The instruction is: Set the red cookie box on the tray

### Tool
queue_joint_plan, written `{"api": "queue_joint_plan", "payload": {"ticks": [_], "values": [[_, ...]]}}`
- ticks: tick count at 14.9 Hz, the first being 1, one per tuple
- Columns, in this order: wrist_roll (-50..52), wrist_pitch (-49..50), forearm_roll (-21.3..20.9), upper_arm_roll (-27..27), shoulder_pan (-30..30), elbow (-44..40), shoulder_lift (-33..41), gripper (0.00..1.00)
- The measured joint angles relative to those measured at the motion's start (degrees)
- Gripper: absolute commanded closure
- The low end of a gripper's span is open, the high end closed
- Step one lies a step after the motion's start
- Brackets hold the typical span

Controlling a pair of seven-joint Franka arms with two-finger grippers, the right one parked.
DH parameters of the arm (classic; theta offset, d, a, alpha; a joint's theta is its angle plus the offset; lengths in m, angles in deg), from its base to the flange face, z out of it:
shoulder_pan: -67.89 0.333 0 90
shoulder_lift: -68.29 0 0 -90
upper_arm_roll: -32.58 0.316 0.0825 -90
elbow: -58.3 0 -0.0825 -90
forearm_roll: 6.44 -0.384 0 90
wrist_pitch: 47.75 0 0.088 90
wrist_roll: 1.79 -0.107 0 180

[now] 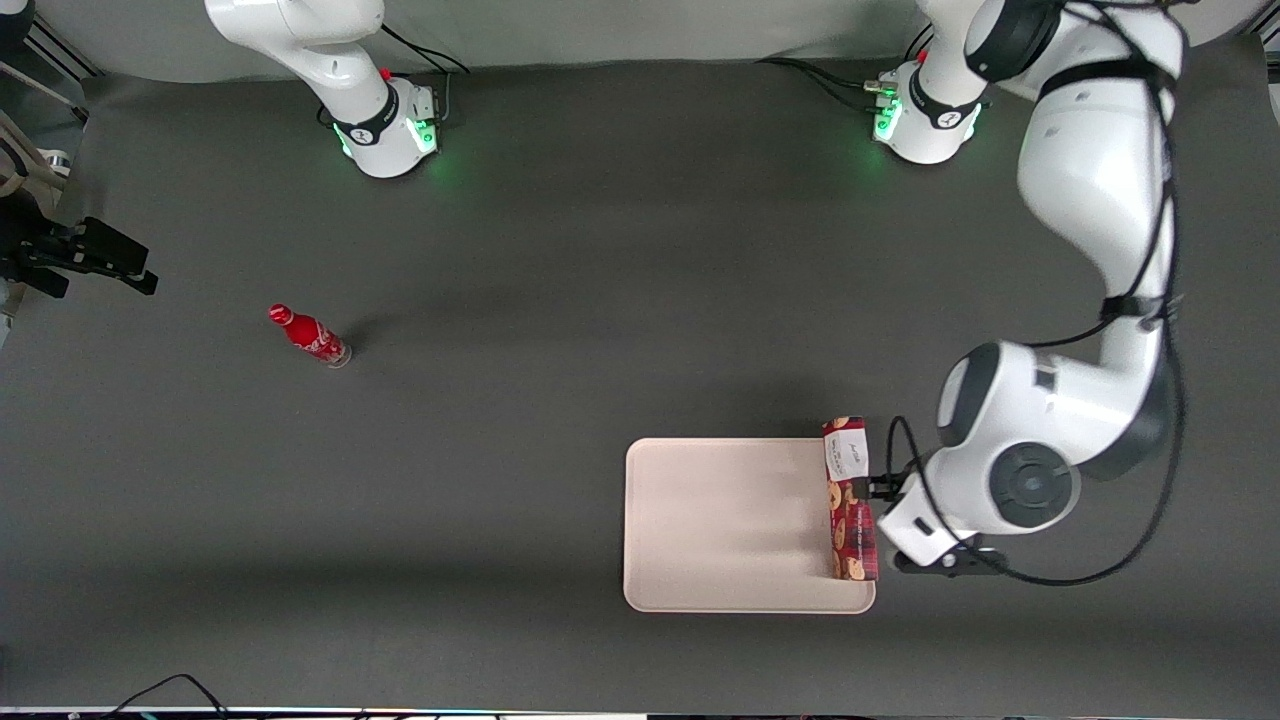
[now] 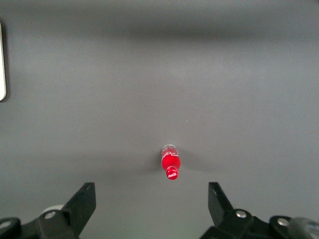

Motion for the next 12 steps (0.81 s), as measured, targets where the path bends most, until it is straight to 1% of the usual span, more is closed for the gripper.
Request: {"api": "queue_joint_plan", "payload": {"ticks": [3, 5, 7, 9, 12], "values": [[-1.98, 13.18, 0.93, 1.85, 0.62, -0.41, 8.52, 0.0], [-6.82, 23.01, 3.63, 5.47, 0.8, -0.3, 14.72, 0.0], [-10.4, 28.18, 5.74, 8.82, 1.19, 1.56, 20.57, 0.0], [-11.91, 28.26, 6.48, 10.13, 1.42, 7.66, 26.78, 0.0], [-14.24, 21.38, 7.9, 12.04, 1.38, 22.89, 37.83, 0.0]]}}
